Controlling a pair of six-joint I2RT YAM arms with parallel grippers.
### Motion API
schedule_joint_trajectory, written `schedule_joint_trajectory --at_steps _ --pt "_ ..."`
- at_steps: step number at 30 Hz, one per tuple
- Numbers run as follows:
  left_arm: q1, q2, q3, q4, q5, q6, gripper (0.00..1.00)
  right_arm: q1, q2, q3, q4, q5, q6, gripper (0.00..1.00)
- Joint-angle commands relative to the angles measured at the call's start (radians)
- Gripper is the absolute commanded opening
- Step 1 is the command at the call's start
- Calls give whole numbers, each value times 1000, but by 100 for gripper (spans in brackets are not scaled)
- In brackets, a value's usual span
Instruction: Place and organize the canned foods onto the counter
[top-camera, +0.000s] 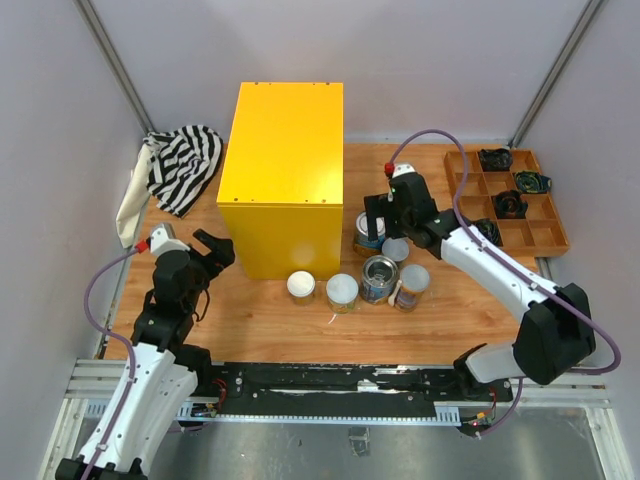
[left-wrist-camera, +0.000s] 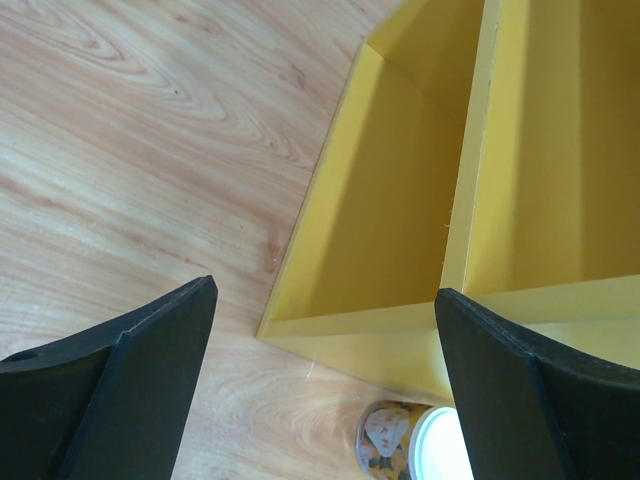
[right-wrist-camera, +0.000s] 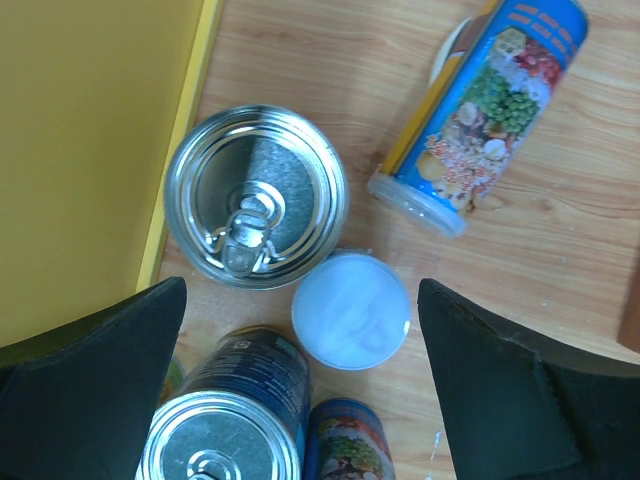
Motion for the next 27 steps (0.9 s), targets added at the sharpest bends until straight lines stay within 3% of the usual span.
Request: schedule_joint_trajectory --at_steps 1,27 --pt "-12 -22 15 -34 44 -9 95 41 14 23 1 -20 -24 100" --pt "-13 -51 0 -51 128 16 95 72 173 45 63 -23 -37 98"
